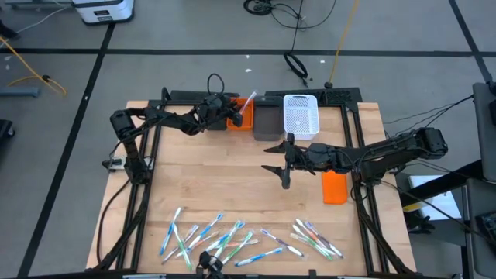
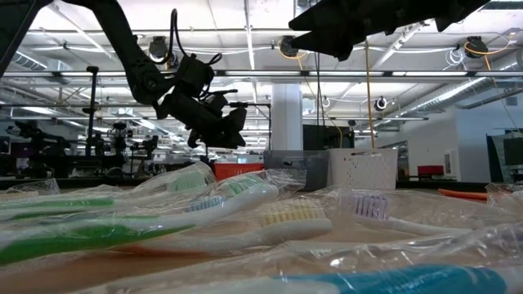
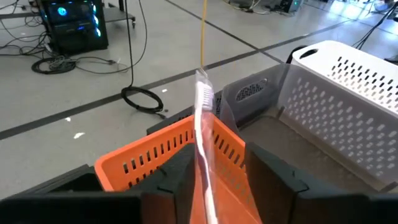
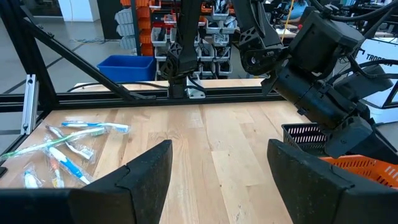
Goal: Pick & Place Toothbrushes
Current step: Put the blue toothbrush into the gray bin
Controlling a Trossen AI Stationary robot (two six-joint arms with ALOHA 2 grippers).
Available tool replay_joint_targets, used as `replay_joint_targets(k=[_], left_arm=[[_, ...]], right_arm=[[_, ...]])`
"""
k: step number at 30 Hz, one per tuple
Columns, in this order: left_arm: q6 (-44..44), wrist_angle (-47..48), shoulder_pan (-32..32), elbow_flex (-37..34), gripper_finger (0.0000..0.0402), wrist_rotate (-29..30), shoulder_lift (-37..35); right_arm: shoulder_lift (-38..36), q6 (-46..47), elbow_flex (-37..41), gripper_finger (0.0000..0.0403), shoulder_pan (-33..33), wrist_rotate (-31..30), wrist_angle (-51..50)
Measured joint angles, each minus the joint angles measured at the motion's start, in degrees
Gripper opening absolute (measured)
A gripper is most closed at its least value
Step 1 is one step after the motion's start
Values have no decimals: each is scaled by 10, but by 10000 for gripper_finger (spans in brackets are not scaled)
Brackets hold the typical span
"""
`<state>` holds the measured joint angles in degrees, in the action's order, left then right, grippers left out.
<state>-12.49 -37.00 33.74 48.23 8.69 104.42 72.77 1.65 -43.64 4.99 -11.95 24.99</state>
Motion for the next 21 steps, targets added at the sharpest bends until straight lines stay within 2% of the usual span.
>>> replay_joint_targets(k=[4,9,14,21], left_arm=[[2,0,0,0,147,-3,-1],[2,42,0,1,147,-74,-42],[18,169,-9,1,147,-143,-113],[53,390,-54,1,147,-152,-209]], right_arm=[[0,0,0,254,0,0,0],[0,0,0,254,0,0,0],[0,0,0,254,0,0,0],[0,5,0,254,0,0,-1]])
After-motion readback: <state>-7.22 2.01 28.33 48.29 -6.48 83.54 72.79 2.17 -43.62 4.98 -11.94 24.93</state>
